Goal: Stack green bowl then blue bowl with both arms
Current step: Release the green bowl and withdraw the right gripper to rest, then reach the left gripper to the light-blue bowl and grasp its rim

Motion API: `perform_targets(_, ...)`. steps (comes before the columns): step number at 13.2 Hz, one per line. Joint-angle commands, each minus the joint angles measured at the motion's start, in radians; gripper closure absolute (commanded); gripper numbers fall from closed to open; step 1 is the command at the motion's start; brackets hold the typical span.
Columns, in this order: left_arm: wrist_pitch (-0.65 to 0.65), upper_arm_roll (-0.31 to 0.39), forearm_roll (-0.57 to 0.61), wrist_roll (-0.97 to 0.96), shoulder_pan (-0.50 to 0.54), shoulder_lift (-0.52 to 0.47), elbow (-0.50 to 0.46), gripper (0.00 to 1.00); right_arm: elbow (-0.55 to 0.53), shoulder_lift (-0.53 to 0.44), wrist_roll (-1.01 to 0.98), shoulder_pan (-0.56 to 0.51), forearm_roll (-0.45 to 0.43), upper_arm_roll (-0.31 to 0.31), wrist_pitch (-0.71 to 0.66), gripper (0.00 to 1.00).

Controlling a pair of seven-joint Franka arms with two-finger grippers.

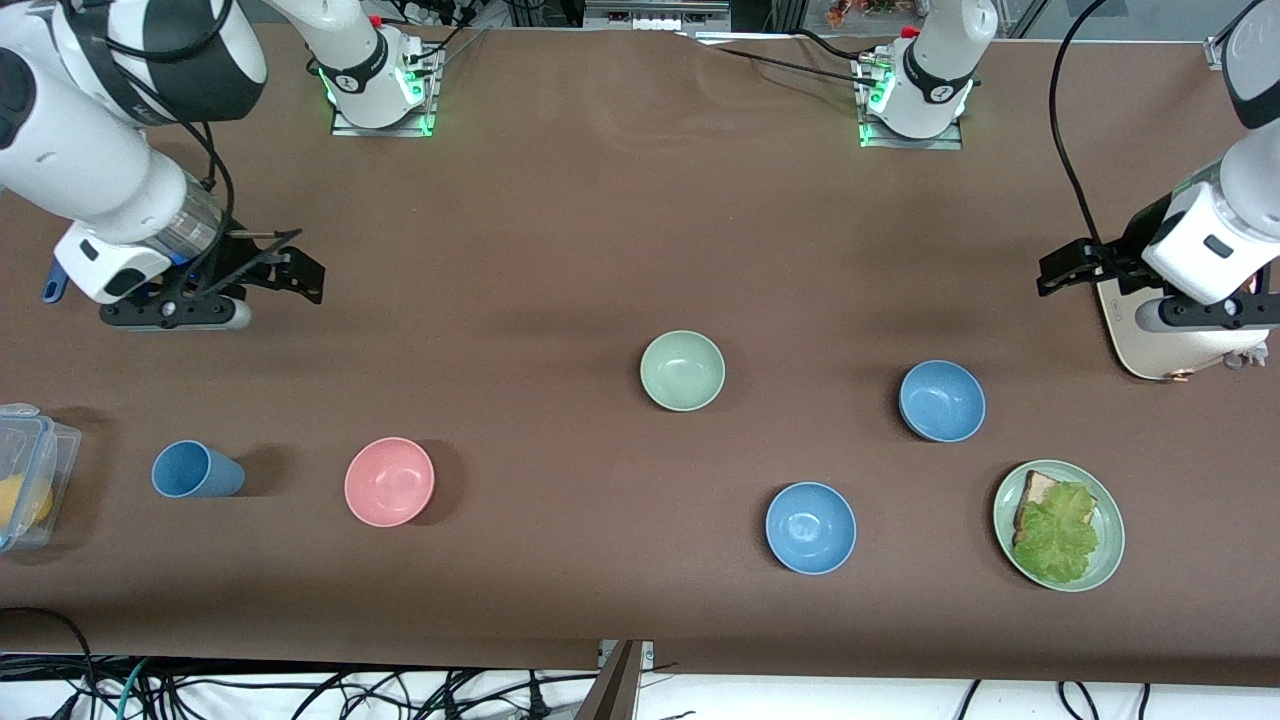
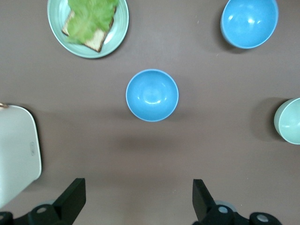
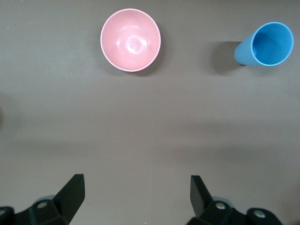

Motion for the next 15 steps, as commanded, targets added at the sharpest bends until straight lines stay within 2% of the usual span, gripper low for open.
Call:
perform_targets(1, 0.019, -0.001, -0.023, 0.005, 0.013, 0.125, 0.007, 0.0, -0.023, -0.023, -0.019, -0.006, -0.013, 0.003, -0.006, 0.01)
perform_targets(3, 0.162, -0.001, -0.013, 0.022, 0.011, 0.247, 0.0, 0.0, -0.02, -0.024, -0.019, -0.006, -0.037, 0.003, -0.007, 0.01)
perform_targets(5, 0.294, -0.001, -0.014, 0.174, 0.014, 0.343, 0.0, 0.01, -0.015, -0.023, -0.019, -0.006, -0.04, 0.003, -0.017, 0.01)
perform_targets(6, 0.301, -0.001, -0.025, 0.241, 0.045, 0.379, 0.0, 0.08, -0.011, -0.023, -0.02, -0.006, -0.04, 0.003, -0.018, 0.01)
perform_targets(7, 0.313, -0.007, -0.031, 0.318, 0.076, 0.414, 0.002, 0.11, -0.006, -0.023, -0.031, -0.006, -0.04, 0.001, -0.018, 0.01)
perform_targets(9, 0.385, -0.007, -0.06, 0.43, 0.093, 0.479, 0.008, 0.1, 0.023, -0.02, -0.043, -0.007, -0.039, -0.011, -0.026, 0.01)
perform_targets(11, 0.421, -0.007, -0.1, 0.501, 0.1, 0.517, 0.008, 0.13, 0.104, 0.011, -0.045, -0.009, -0.039, -0.02, -0.091, 0.01)
perform_targets(12, 0.428, -0.007, -0.105, 0.521, 0.1, 0.538, 0.008, 0.24, 0.136, 0.013, -0.042, -0.009, -0.04, -0.022, -0.119, 0.01)
perform_targets(13, 0.444, -0.007, -0.103, 0.535, 0.094, 0.557, 0.008, 0.3, 0.159, 0.013, -0.046, -0.01, -0.04, -0.031, -0.138, 0.01)
perform_targets(14, 0.462, -0.007, -0.103, 0.539, 0.09, 0.568, 0.008, 0.43, 0.164, 0.013, -0.055, -0.01, -0.039, -0.048, -0.139, 0.01)
perform_targets(15, 0.464, -0.005, -0.102, 0.539, 0.087, 0.574, 0.013, 0.73, 0.17, 0.013, -0.086, -0.01, -0.037, -0.049, -0.142, 0.01)
